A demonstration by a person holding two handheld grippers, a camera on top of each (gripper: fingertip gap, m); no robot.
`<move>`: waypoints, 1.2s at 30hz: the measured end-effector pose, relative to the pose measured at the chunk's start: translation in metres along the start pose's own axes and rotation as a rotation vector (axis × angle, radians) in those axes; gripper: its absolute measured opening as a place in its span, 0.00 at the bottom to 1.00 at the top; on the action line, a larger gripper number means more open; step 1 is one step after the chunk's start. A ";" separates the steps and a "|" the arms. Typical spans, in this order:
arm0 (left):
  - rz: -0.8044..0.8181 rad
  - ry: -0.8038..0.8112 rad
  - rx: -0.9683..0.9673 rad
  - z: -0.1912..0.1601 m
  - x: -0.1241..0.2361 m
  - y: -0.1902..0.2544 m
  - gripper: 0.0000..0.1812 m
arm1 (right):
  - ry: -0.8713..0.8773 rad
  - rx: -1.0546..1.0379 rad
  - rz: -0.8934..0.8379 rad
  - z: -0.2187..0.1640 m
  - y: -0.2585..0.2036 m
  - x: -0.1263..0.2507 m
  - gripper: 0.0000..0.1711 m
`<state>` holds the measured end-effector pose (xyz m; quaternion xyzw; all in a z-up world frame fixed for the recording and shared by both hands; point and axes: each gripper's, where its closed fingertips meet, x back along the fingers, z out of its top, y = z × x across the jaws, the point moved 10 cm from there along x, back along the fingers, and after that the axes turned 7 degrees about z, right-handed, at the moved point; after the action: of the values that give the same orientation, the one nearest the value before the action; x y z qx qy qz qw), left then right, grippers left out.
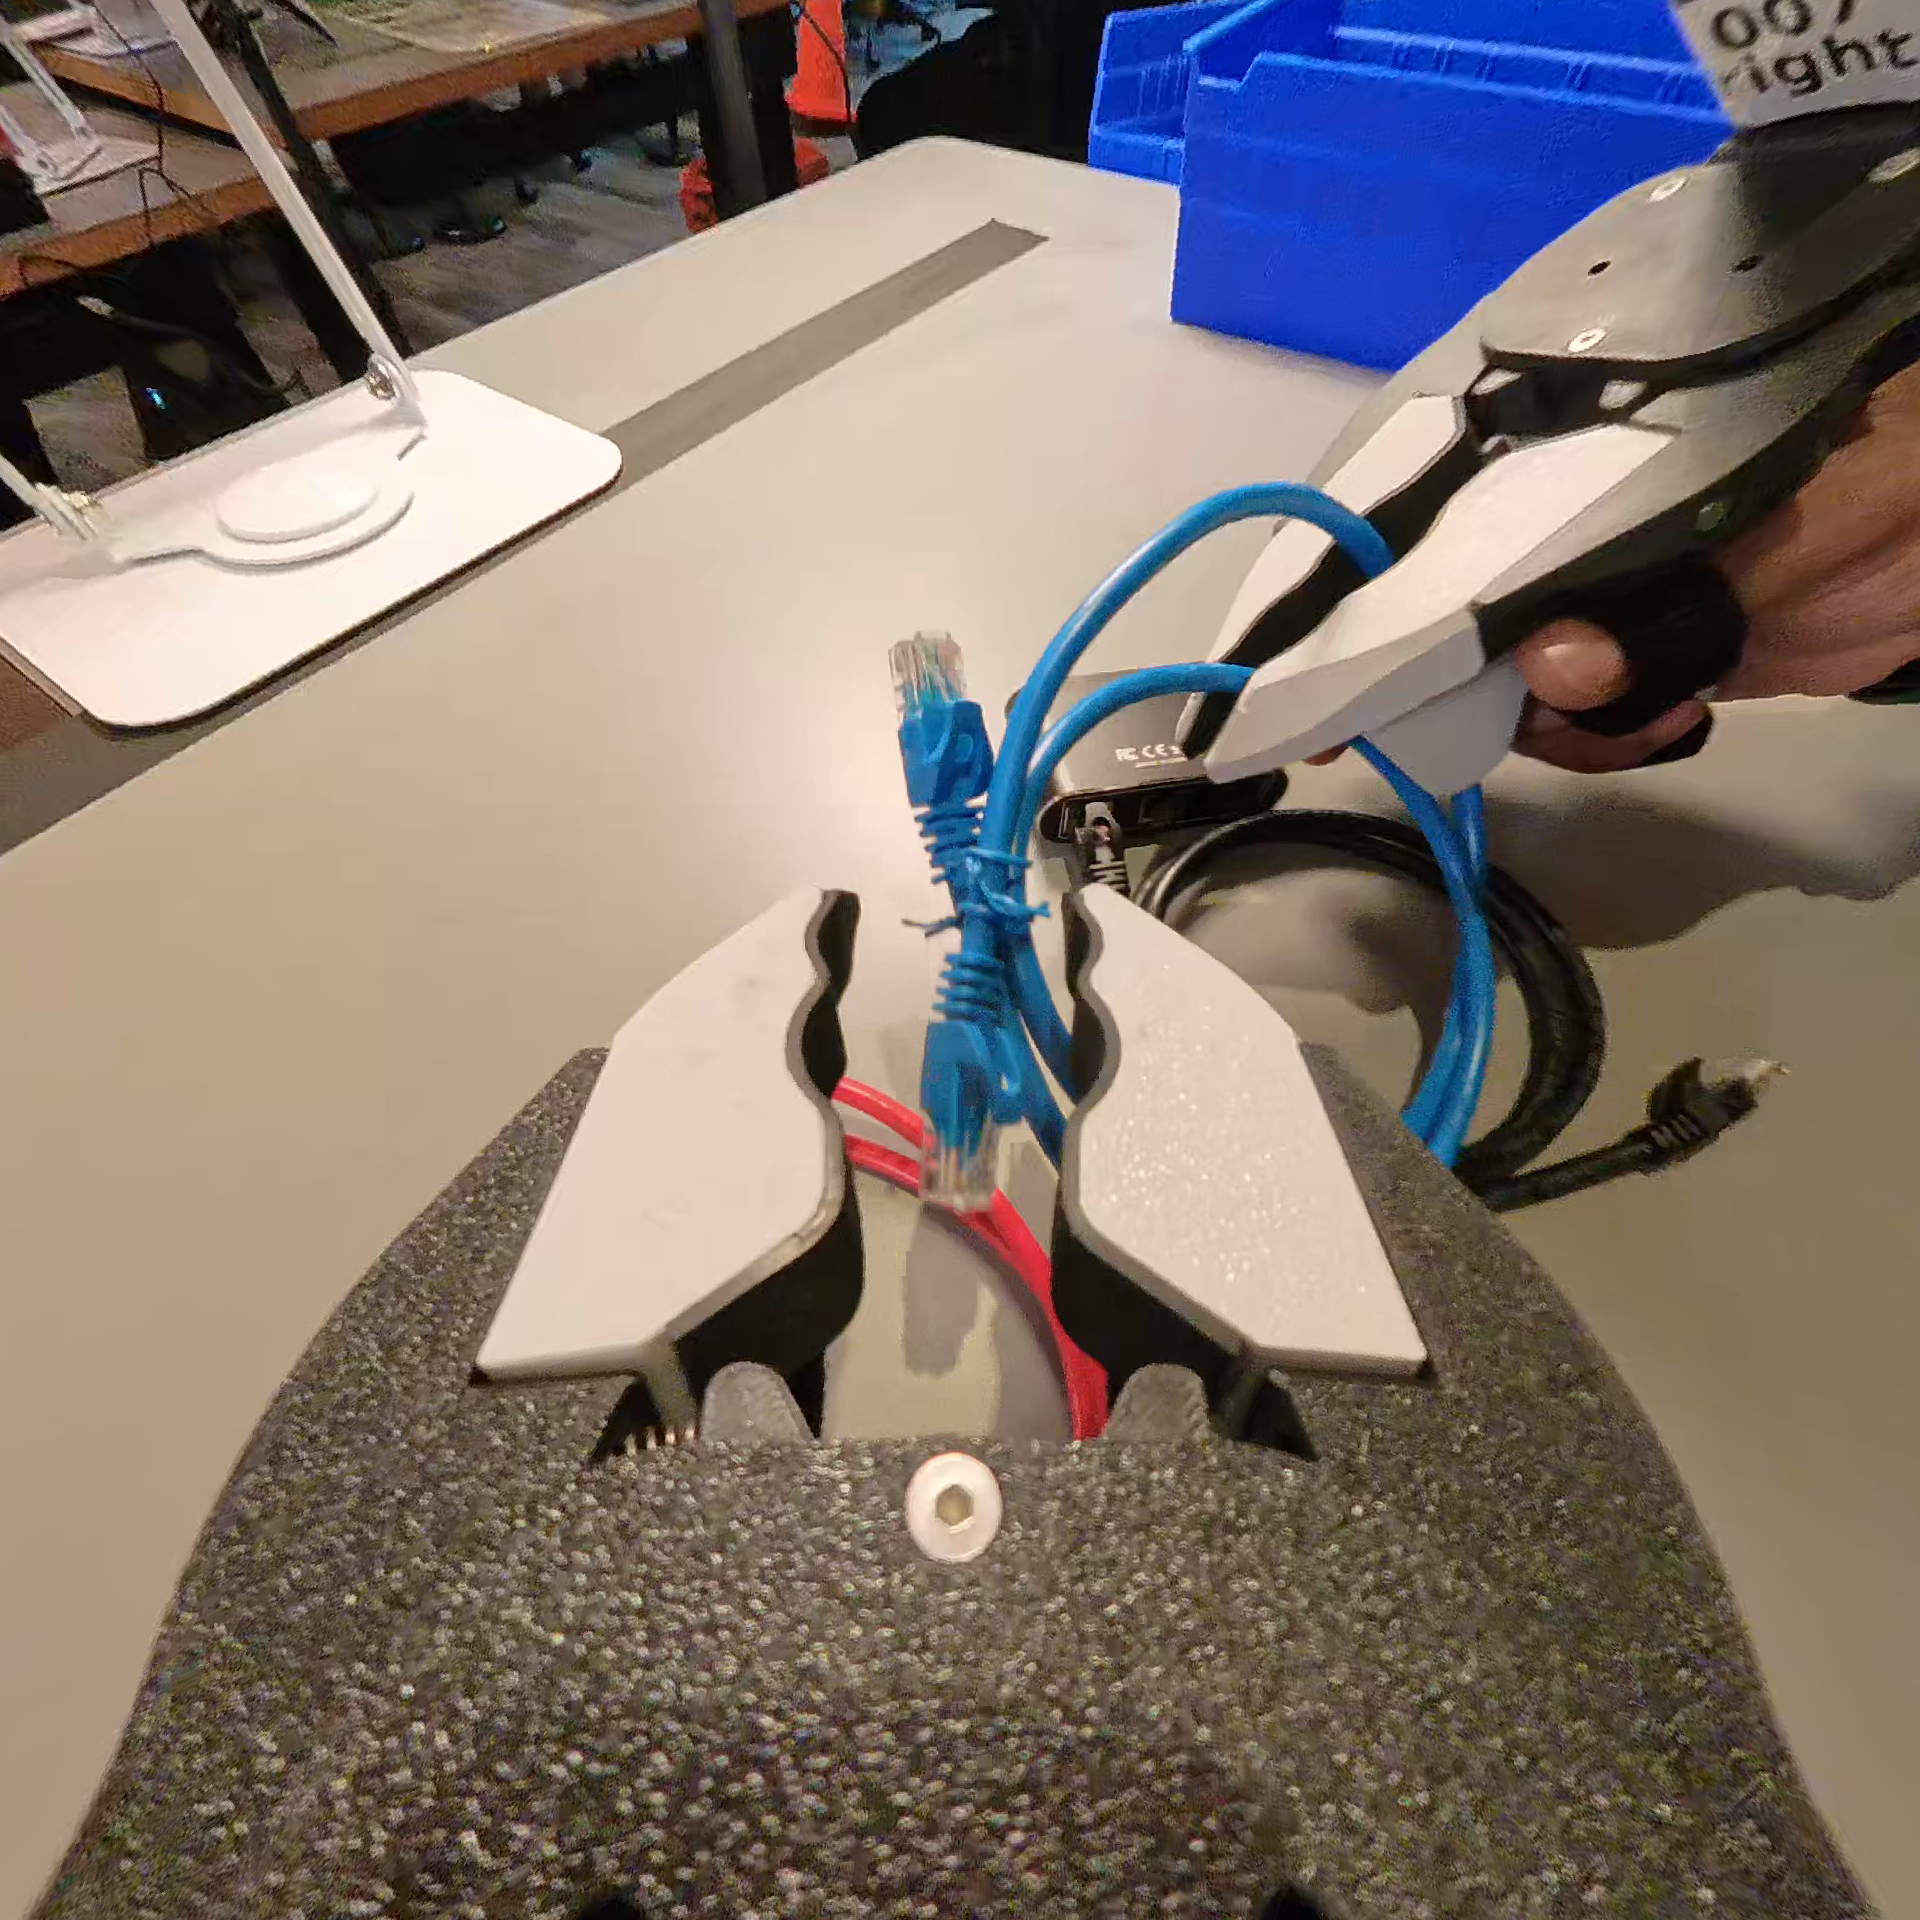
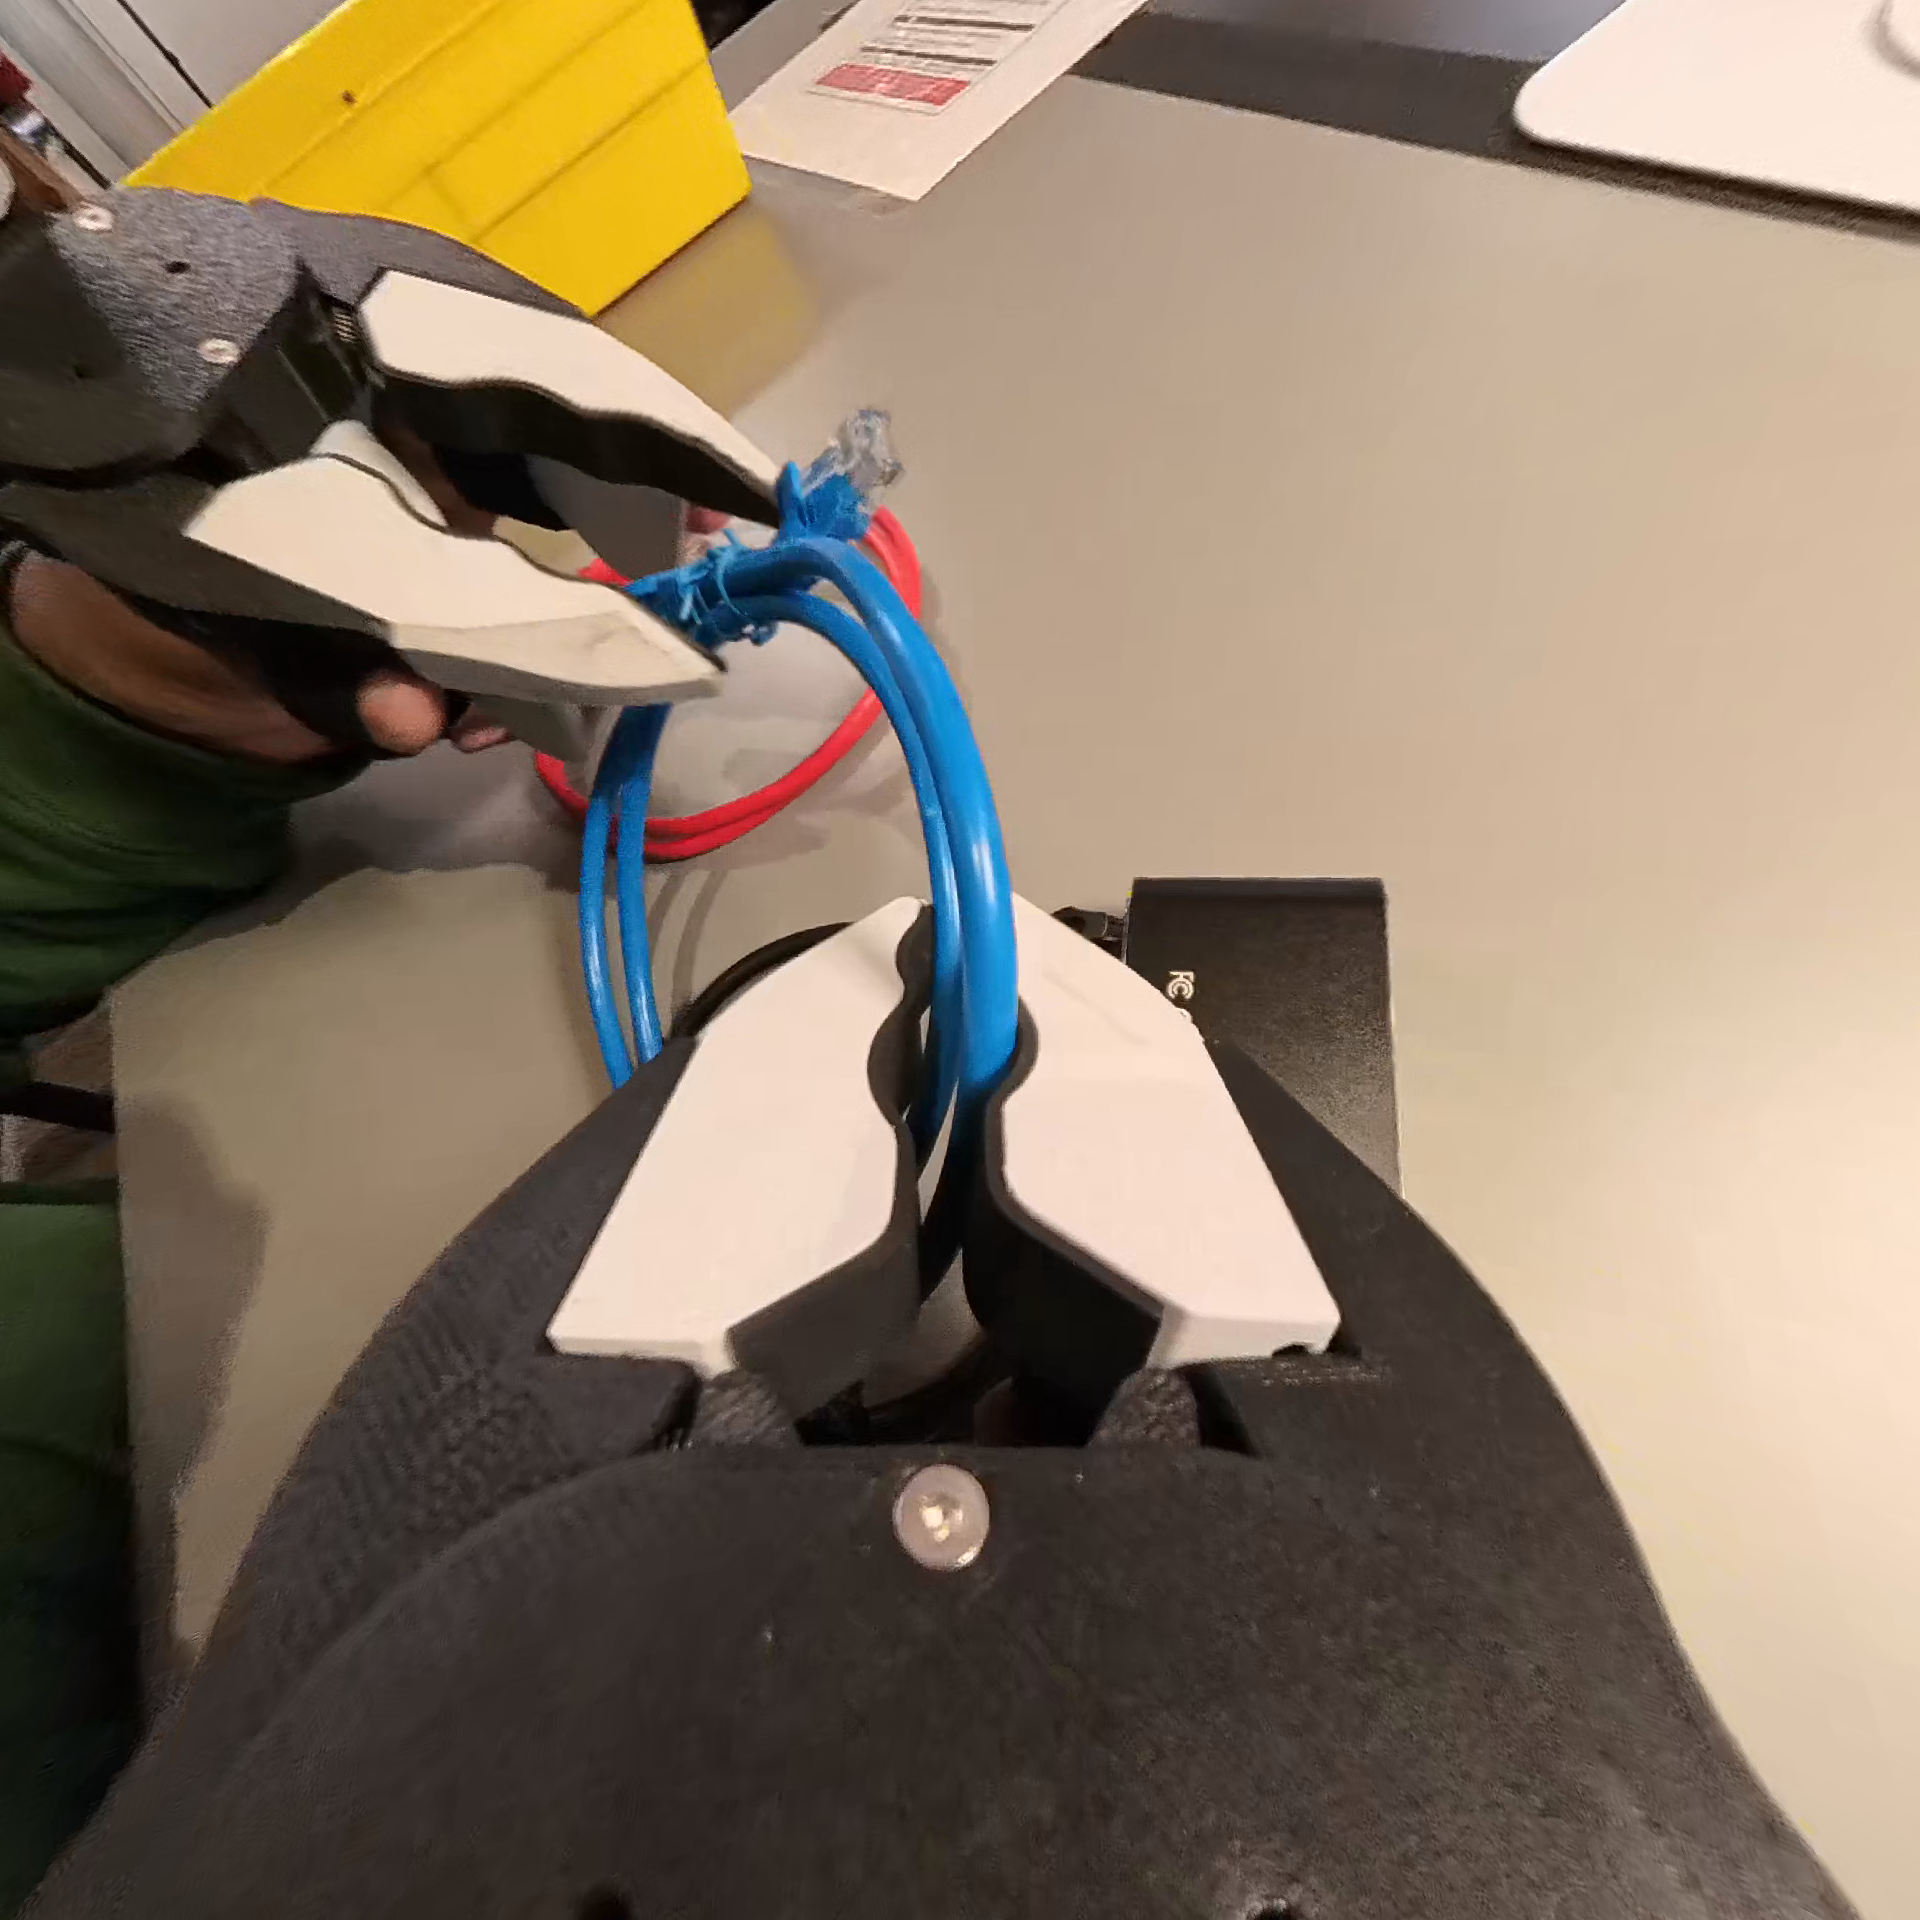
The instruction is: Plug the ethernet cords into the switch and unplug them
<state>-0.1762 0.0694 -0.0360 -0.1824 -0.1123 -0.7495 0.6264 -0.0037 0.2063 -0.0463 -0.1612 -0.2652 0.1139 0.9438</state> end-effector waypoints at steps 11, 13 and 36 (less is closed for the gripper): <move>0.014 0.047 -0.098 0.003 0.007 -0.001 0.08 | 0.008 0.126 0.094 0.004 -0.007 0.001 0.21; -0.024 0.069 -0.080 0.004 0.010 -0.005 0.08 | 0.019 0.182 0.109 0.007 -0.006 0.007 0.22; -0.505 0.071 0.070 0.004 0.014 0.003 0.08 | 0.291 0.401 0.255 0.029 0.005 0.067 0.21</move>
<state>-0.1747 0.0577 -0.0271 -0.1002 -0.1583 -0.8838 0.4288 0.0354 0.2377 0.0066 -0.0180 -0.0768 0.2576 0.9630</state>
